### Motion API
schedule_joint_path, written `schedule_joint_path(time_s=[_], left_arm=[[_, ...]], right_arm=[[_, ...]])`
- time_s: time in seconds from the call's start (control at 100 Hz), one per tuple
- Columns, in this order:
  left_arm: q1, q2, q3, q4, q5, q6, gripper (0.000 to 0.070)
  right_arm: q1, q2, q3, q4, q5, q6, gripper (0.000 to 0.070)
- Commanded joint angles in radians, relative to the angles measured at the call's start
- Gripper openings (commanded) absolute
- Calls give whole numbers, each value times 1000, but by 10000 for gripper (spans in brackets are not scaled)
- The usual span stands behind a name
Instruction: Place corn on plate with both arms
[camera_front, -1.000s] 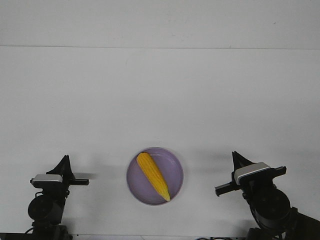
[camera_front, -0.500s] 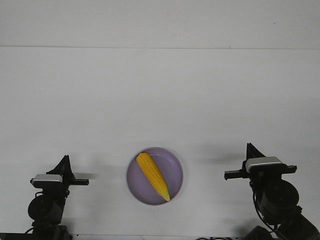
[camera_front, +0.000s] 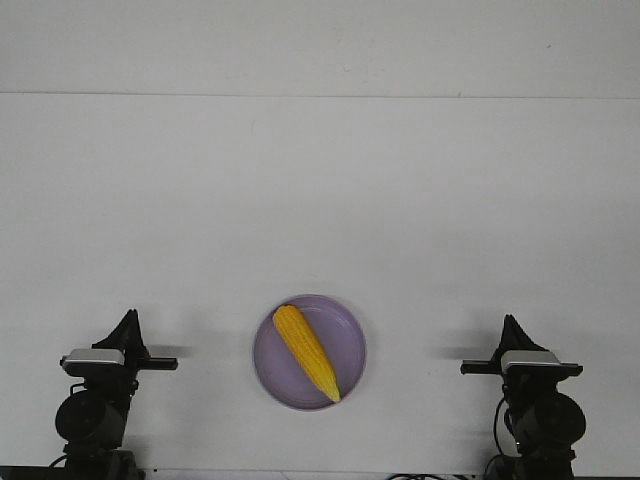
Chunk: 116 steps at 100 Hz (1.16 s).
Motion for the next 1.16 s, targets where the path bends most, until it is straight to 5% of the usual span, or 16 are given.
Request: schedule_joint_path(time_s=[0.0, 1.15], left_arm=[[0, -3, -21, 11, -2, 6, 15], [0, -3, -21, 10, -2, 6, 15]], right_arm=[[-3, -23, -12, 20, -2, 3, 16], [-8, -56, -60, 36, -3, -22, 16]])
